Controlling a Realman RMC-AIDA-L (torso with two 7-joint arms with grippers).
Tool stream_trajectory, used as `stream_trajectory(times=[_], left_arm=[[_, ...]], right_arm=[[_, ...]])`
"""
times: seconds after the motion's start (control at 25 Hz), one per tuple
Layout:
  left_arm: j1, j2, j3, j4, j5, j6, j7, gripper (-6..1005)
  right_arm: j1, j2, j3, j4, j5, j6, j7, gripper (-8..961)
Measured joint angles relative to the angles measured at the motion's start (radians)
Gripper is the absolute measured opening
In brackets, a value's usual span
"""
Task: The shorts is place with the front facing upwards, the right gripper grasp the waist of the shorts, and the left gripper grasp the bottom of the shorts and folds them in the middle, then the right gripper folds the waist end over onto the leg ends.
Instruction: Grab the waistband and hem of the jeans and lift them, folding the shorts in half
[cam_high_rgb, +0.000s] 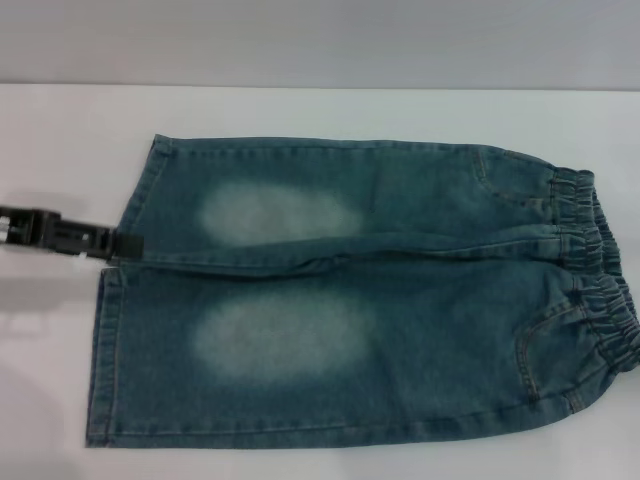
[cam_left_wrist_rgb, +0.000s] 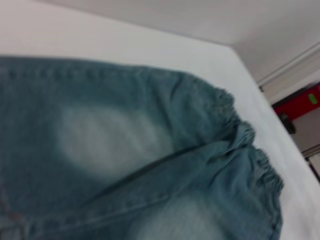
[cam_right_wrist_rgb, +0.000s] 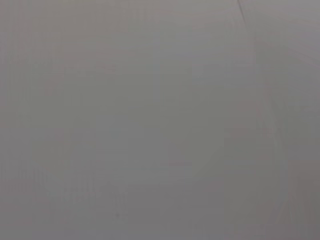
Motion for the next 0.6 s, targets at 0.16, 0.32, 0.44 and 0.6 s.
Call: stream_trajectory(times=[0.16, 0.32, 0.44, 0.6], left_arm=[[0.036, 0.004, 0.051, -0.01, -0.001, -0.016, -0.015, 786], [0.06, 0.011, 0.103, -0.035, 0.0, -0.014, -0.035, 783], [0.071, 0.015, 0.155, -0.082, 0.01, -0.015, -0.071, 781], [0.072, 0.011, 0.185, -0.092, 0.012, -0.006, -0.092, 778]], right_arm=[[0.008, -0.001, 0.0, -0.009, 0.0, 0.002, -0.001, 592], [0.014, -0.002, 0.0, -0.016, 0.0, 0.002, -0.002, 591], [0.02, -0.002, 0.0, -0.023, 0.0, 0.002, -0.002, 591], [0.028, -0.004, 0.0, -0.027, 0.0, 0.002, -0.002, 591]])
